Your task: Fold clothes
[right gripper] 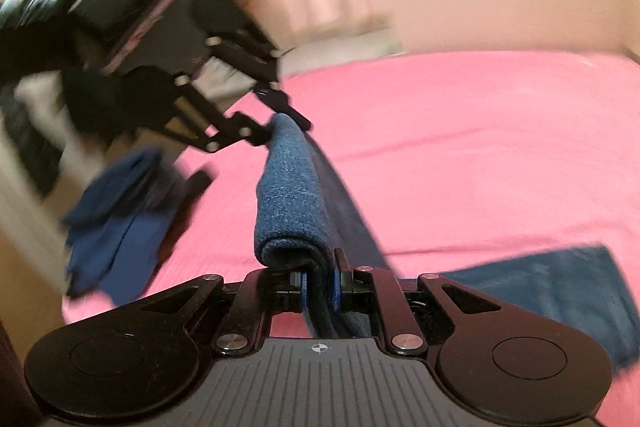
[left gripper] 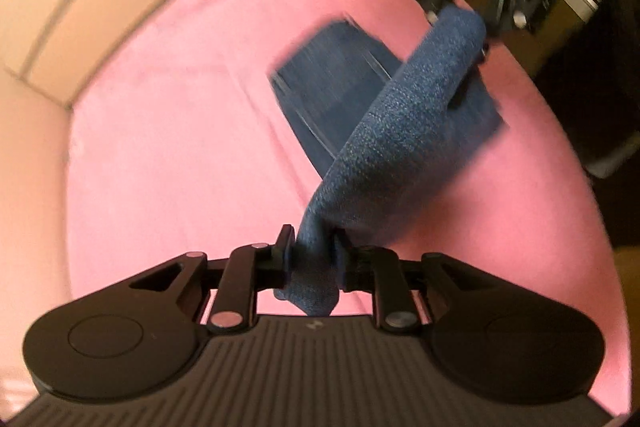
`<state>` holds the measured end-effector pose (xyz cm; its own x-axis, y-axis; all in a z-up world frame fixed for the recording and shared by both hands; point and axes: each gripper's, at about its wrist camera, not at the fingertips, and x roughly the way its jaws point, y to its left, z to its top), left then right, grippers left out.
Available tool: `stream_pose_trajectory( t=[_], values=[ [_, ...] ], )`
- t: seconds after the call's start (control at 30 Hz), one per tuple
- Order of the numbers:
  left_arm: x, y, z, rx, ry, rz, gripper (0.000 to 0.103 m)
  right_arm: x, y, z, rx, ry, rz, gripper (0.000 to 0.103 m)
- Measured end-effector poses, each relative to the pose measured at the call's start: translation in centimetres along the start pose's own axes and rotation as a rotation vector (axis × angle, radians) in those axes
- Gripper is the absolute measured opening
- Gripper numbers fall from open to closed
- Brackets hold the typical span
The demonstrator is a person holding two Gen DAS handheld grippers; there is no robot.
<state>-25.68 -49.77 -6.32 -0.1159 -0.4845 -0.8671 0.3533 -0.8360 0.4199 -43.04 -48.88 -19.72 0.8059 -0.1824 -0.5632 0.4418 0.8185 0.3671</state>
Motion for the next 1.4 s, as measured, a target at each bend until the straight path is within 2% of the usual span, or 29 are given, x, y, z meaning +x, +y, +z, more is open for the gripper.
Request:
stream_pose_trajectory(
  t=[0.07,0.17,0.23,0.33,0.4,0.5,0.57,0.63,0.7,0.73,0.8,0.83,0.9,1.07,1.1,1.13,1.2,1.33,1.4],
  values=[
    [1.7,2.3,3.9,-0.037,-0.053,0.039,0.027,-1.8,-4.1,0.0,0.103,-0.032,-0.028,0.01],
    [5.1,5.8,9.1,-0.148,-0.12,0.086,0.027,-3.6,-11.1,-0.9,0.253,-0.058,-0.086,0.01],
    [7.4,7.1,11.5,-0.22,-0.132,0.097,0.026,-3.7,-16.6,-2.7,0.407,-0.07,-0.117,0.01],
    [10.7,6.9,12.7,-0.279,-0.104,0.064,0.026,-1.9,-25.7,-6.3,0.674,-0.033,-0.136,0.011],
    [12.6,5.6,12.6,-0.287,-0.06,0.007,0.026,-0.6,-29.6,-8.5,0.779,0.015,-0.168,0.011],
    [13.7,2.9,11.5,-0.297,0.008,-0.07,0.027,-0.4,-31.5,-9.2,0.838,0.044,-0.134,0.011],
    [14.6,1.9,10.4,-0.334,0.045,-0.106,0.027,-1.3,-30.6,-7.5,0.766,0.03,-0.085,0.01],
    [15.7,1.7,9.2,-0.395,0.069,-0.128,0.027,-2.5,-29.8,-5.7,0.705,-0.021,0.001,0.01],
    [17.3,2.0,7.8,-0.466,0.089,-0.137,0.03,-2.0,-29.9,-5.8,0.67,-0.018,0.007,0.01],
    [18.3,2.1,7.1,-0.499,0.106,-0.141,0.03,-1.8,-30.1,-6.0,0.663,-0.013,0.005,0.01],
    [20.4,2.3,6.0,-0.562,0.15,-0.151,0.03,-0.8,-32.5,-8.4,0.806,0.06,-0.077,0.013],
    [21.1,2.5,5.6,-0.585,0.158,-0.151,0.03,-0.3,-33.6,-9.5,0.871,0.092,-0.116,0.028],
    [22.1,3.0,5.2,-0.62,0.163,-0.146,0.032,-0.4,-34.1,-10.0,0.91,0.081,-0.141,0.035],
    [23.3,3.8,4.0,-0.718,0.159,-0.153,0.034,-0.9,-33.4,-8.9,0.883,0.06,-0.164,0.035],
    [23.7,3.8,4.1,-0.729,0.158,-0.154,0.034,-0.9,-33.3,-8.6,0.881,0.056,-0.17,0.022],
    [23.8,3.7,3.9,-0.737,0.157,-0.153,0.034,-1.0,-33.3,-8.4,0.878,0.053,-0.177,0.018],
    [24.0,3.4,3.8,-0.743,0.153,-0.141,0.034,-1.0,-33.3,-7.9,0.872,0.047,-0.188,0.016],
    [25.7,2.7,3.7,-0.767,0.17,-0.139,0.034,-0.6,-34.8,-7.4,0.815,0.073,-0.156,0.016],
    [26.2,2.4,3.5,-0.777,0.179,-0.128,0.034,-0.6,-35.4,-8.1,0.833,0.103,-0.173,0.016]
  ],
)
